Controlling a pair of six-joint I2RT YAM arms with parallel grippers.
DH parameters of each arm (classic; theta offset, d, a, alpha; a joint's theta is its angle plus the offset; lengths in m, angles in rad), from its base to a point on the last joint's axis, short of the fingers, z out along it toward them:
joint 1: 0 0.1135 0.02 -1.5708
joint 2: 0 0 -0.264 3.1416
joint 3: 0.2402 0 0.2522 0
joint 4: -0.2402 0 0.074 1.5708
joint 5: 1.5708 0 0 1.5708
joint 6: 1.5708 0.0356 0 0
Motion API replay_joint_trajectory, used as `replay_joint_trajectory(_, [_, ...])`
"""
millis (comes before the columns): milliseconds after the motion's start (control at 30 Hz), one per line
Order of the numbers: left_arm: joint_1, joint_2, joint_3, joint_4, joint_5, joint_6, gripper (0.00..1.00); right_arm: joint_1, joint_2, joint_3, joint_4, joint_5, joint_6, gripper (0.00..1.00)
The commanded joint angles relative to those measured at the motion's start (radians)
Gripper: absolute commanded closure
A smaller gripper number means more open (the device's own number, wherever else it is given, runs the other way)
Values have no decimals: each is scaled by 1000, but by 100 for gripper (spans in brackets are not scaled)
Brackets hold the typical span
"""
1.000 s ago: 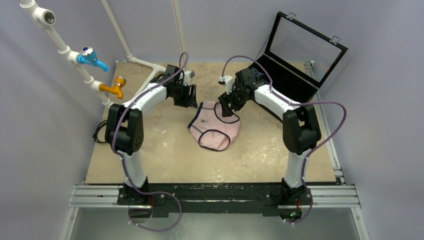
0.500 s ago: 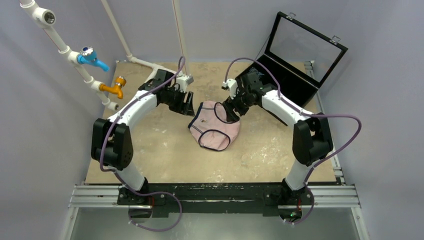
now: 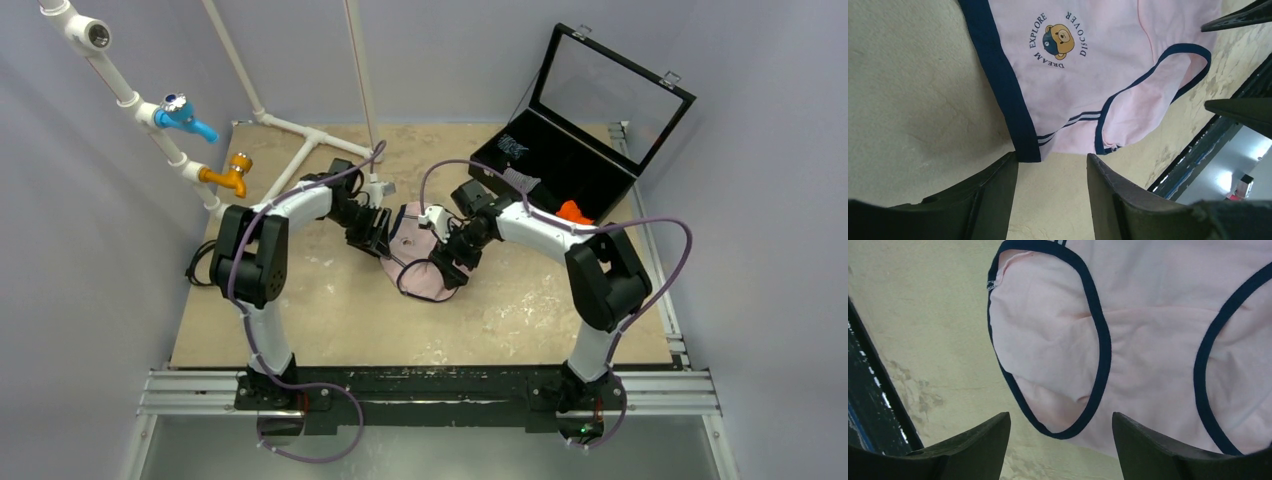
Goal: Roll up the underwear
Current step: Flatten out the underwear at the center of the board.
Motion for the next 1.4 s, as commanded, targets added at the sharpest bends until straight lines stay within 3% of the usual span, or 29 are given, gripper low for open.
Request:
replay_joint_trajectory(0, [-7, 33, 42, -2, 98, -5, 51, -1, 39, -23, 64, 75, -1, 30])
replay_joint_trajectory(100, [-16, 52, 44, -3, 146, 0, 58, -1, 57, -29, 102, 120, 24, 41])
replay_joint_trajectory(200, [-20, 60, 44, -3, 190, 15, 71, -3, 57, -21, 106, 155, 27, 58])
replay_joint_trajectory(367, [-20, 31, 58, -52, 262, 41, 99, -2, 41, 14, 68, 185, 10, 73])
replay_joint_trajectory(600, [-20, -40, 124, -251, 489, 52, 100, -34, 72, 110, 8, 267, -48, 80])
replay_joint_trajectory(667, [-20, -37, 141, -273, 537, 13, 100, -46, 88, 142, 2, 267, -55, 76])
replay_joint_trajectory(833, [-20, -4, 150, -244, 502, -88, 94, -54, 70, 157, 4, 219, -52, 49])
replay_joint_trajectory(933, [-18, 46, 154, -192, 490, -156, 92, -56, 8, 139, -2, 119, -51, 40])
replay_joint_trajectory(1200, [-2, 183, 185, 48, 562, -408, 100, -54, -129, 38, -12, -234, -85, 34])
replay_joint_trajectory(1367, [23, 223, 144, 322, 639, -688, 100, -50, -156, -17, 27, -303, -90, 29])
